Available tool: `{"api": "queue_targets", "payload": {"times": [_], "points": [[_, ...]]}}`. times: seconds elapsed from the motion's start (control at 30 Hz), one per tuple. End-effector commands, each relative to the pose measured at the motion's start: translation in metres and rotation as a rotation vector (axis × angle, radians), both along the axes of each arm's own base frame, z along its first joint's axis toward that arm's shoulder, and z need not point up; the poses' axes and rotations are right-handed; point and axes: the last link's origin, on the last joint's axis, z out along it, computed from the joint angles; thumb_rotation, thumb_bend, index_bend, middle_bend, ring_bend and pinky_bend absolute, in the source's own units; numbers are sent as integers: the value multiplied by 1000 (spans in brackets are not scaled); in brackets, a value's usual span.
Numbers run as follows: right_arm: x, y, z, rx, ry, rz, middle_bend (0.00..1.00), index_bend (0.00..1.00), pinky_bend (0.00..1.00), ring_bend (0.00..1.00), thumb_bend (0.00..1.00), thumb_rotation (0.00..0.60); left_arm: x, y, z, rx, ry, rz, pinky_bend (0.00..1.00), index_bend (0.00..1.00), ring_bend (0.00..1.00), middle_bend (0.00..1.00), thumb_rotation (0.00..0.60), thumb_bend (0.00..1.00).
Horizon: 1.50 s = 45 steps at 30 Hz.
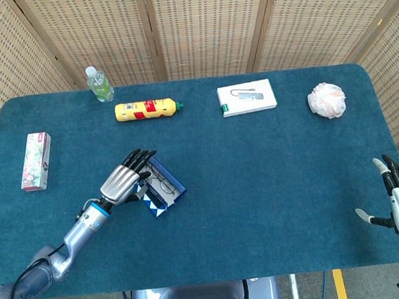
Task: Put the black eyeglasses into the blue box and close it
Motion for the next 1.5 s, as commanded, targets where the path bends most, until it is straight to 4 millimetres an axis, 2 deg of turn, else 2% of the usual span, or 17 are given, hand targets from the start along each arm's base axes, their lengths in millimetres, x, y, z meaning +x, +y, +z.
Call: {"api": "queue_targets", "payload": {"times": [0.03, 0.3, 0.6, 0.87, 1.5], "points": [[0, 0, 0, 0, -1, 0, 0, 0, 0, 0, 28, 600, 0, -1, 2, -1, 2, -5, 0, 802, 0, 0, 600, 497], [0, 0, 0, -2, 0, 1, 0, 0, 0, 0, 28, 600, -6, -12, 10, -21, 24, -42, 0, 805, 0, 0, 600, 499], [0, 0, 0, 0, 1, 1, 0, 0, 0, 0, 28, 600, -16, -26, 34, -56, 51, -56, 0, 806, 0, 0, 600, 498], [1, 0, 0, -1, 3, 3, 0, 0, 0, 0, 26, 600, -5, -28, 49, -173, 18, 38, 0, 807, 0, 0, 600, 498], [0, 1, 0, 1, -1, 2, 0, 0, 0, 0, 28, 600, 10, -17, 34, -211, 86, 103, 0, 806, 0, 0, 600, 497]]}}
